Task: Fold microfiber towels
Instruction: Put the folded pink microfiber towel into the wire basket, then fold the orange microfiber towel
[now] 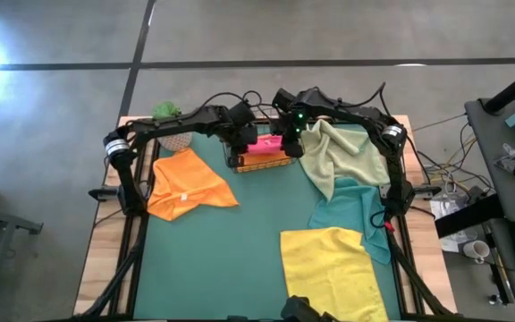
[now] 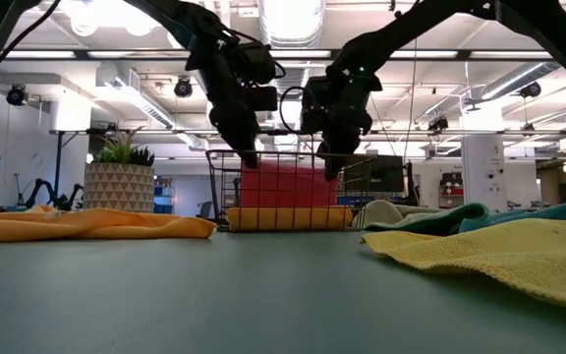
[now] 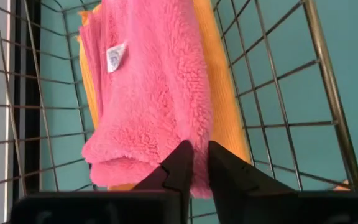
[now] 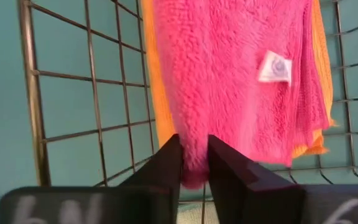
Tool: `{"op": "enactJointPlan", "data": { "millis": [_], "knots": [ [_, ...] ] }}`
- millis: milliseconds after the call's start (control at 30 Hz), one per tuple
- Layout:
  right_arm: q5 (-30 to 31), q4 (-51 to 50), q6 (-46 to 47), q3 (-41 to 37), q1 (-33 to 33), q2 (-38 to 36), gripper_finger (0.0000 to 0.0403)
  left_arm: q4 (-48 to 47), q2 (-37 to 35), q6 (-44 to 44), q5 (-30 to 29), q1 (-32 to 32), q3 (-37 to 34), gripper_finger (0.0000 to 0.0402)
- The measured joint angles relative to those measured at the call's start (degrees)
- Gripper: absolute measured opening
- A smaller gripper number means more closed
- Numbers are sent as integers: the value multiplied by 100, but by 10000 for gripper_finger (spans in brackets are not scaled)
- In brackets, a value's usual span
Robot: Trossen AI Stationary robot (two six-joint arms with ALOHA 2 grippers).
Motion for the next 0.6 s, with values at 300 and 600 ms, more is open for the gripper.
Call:
{"op": "enactJointPlan", "data": {
  "millis": [300,600],
  "knots": [
    [8,-81,-34,54,-4,-28,145,-352,6,0,-6,0,105,133],
    [396,-663,-211,851,-152,-122,156,-1834,-91,-19,-512,4,1077,155]
  ]
}}
